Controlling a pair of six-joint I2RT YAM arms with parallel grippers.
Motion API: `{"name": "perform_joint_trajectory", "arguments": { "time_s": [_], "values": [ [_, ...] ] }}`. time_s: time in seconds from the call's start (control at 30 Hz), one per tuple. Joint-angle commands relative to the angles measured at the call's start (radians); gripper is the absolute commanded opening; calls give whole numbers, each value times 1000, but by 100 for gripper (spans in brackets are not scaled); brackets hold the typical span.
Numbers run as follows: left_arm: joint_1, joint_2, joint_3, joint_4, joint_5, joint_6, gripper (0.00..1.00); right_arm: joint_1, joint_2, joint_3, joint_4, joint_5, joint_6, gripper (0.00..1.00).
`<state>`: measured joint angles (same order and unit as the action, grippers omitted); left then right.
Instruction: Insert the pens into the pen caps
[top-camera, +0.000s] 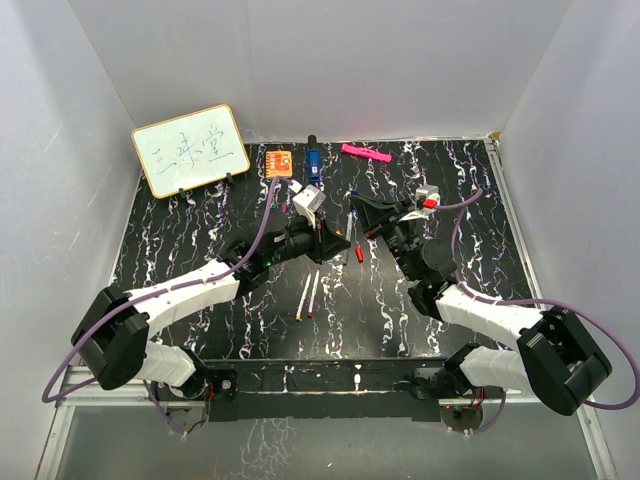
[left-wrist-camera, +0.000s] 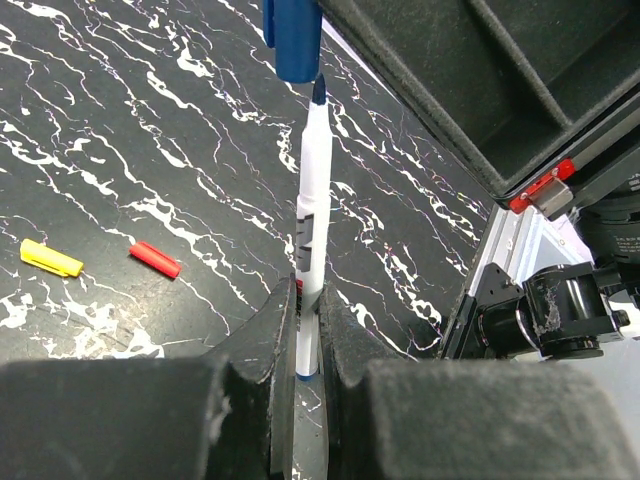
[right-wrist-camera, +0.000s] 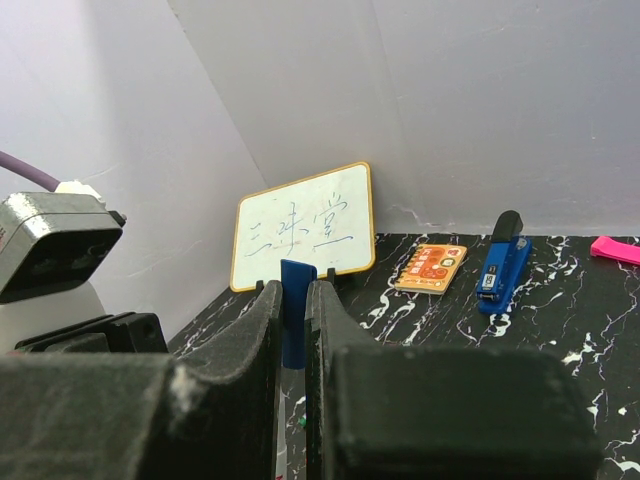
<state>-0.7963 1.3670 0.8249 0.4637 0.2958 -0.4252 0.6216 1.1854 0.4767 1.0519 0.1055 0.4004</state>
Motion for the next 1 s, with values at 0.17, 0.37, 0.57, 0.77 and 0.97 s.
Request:
{"name": "perform_joint_trajectory", "arguments": {
  "time_s": [0.17, 0.37, 0.57, 0.77, 0.97],
  "values": [
    [-7, -3, 40, 34, 12, 5, 0, -1, -10, 6, 55, 1, 15, 0],
    [-7, 25, 37, 32, 16, 5, 0, -2, -9, 8, 59, 2, 17, 0],
    [-7, 32, 36, 26, 10, 6, 0, -1, -10, 10, 55, 2, 15, 0],
    [-7, 14, 36, 27, -4, 14, 0, 0, -13, 8, 44, 2, 14, 0],
    [-7, -18, 32, 24, -11, 19, 0, -1, -12, 4, 39, 3, 11, 0]
  ]
}}
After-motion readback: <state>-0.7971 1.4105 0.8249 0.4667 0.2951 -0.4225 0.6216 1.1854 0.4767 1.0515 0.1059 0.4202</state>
